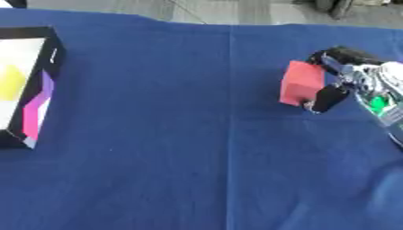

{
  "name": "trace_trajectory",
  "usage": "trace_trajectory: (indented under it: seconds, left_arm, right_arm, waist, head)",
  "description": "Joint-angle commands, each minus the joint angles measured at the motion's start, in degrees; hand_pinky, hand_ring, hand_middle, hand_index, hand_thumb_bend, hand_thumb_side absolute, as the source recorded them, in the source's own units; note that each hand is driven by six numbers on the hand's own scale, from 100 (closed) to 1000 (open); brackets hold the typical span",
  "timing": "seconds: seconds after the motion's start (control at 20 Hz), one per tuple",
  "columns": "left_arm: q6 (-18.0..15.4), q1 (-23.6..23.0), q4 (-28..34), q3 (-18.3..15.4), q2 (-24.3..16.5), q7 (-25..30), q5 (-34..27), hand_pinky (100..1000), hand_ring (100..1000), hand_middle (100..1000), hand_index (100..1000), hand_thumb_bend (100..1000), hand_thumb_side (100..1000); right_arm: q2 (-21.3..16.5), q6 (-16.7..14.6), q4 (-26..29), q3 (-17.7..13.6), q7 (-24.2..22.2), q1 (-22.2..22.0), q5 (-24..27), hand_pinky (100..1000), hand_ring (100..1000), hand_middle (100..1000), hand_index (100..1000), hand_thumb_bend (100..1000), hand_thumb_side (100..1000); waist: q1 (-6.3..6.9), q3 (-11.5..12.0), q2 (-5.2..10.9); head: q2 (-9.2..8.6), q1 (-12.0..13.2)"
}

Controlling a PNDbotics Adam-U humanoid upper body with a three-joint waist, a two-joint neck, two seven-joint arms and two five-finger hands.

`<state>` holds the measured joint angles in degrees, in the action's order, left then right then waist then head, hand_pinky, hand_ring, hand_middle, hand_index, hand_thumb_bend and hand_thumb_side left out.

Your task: Pick up the objects with one hand, pass them to the other hand, and then place them into the box on the other side of the table.

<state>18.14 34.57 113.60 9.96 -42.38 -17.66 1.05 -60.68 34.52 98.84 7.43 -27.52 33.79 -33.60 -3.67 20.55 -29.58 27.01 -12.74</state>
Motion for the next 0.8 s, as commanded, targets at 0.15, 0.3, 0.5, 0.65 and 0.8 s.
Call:
trace_trajectory:
  seconds: [0.15,0.3,0.5,0.65,0.8]
  left_arm:
    - [-0.02,0.28,0.99,-0.35,-1.37,-0.06,0.62,832,783,688,813,100,748]
    - [0.22,-0.41,0.99,-0.51,-1.81,-0.02,0.83,832,783,688,812,100,742]
    - [1.11,-1.70,0.99,-0.86,-2.91,0.08,0.92,832,783,689,813,100,736]
    - [1.92,-2.00,0.99,-1.35,-3.77,0.23,0.60,831,783,689,814,100,728]
    - [3.75,-2.19,0.99,-2.23,-5.28,-0.04,0.31,826,779,693,819,100,720]
  right_arm:
    - [-1.20,1.21,0.36,-0.23,3.35,0.56,-1.65,869,758,492,655,310,100]
    - [-0.96,1.87,2.36,-0.28,5.10,1.17,-0.35,853,710,448,596,307,100]
    - [-0.74,2.63,6.09,-0.21,5.86,1.88,3.12,838,665,427,569,228,100]
    - [-0.15,3.36,8.74,0.29,5.83,2.22,5.85,824,639,421,563,167,100]
    - [1.79,3.56,12.20,1.59,5.88,2.35,8.42,811,622,418,561,132,100]
  waist:
    - [0.46,-0.30,1.61]
    - [1.07,-1.85,3.07]
    - [2.05,-5.08,5.76]
    - [2.62,-7.16,7.65]
    - [3.41,-10.10,10.41]
  head:
    - [0.02,0.39]
    - [1.99,1.57]
    - [5.14,4.25]
    - [7.19,5.86]
    - [9.72,8.15]
